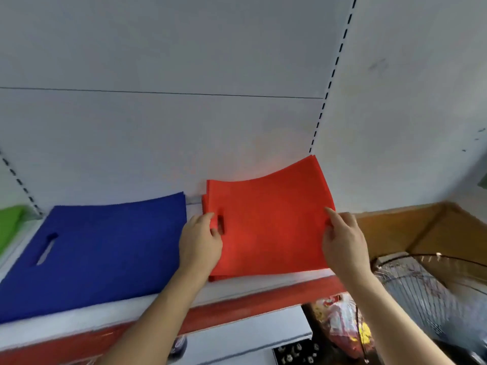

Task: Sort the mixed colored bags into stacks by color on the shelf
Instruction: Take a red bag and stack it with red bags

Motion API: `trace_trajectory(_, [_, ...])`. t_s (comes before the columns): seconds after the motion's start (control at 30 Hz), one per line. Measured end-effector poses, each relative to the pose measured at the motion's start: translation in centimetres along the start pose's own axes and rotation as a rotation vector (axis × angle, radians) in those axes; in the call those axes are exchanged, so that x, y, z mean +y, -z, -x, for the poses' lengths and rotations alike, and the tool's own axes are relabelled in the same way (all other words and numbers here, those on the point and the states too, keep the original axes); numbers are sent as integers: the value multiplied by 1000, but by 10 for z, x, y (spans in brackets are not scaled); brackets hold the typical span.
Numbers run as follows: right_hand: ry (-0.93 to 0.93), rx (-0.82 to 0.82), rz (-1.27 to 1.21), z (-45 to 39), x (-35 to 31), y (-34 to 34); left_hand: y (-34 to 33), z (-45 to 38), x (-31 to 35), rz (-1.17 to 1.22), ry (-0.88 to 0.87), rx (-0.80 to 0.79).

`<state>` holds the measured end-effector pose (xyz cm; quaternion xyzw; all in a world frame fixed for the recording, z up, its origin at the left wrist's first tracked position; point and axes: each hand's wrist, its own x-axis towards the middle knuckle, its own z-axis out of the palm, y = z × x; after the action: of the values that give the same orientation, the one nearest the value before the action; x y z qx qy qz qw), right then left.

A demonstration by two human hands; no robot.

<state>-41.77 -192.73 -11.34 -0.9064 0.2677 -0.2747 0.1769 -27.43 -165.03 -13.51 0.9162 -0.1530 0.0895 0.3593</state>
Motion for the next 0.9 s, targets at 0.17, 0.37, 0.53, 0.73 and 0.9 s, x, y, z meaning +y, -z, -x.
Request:
trace_trajectory(0.17, [62,-187,12,-34,16,-27,-12,-2,6,-194,101,-39])
trace_trajectory(0.37, [91,-301,124,-46,32,-43,-21,6,10,-393,101,-31])
trace_trajectory(0.53, [89,-405,165,-45,30,-44,-25,5,13,-494,107,-62])
trace_trajectory(0.73, [83,-492,200,-41,30,-45,-23,4,17,-563,124,-100])
trace_trajectory(0.9, [165,-398,350,-43,20,-40,-10,6,21,-592,95,-30])
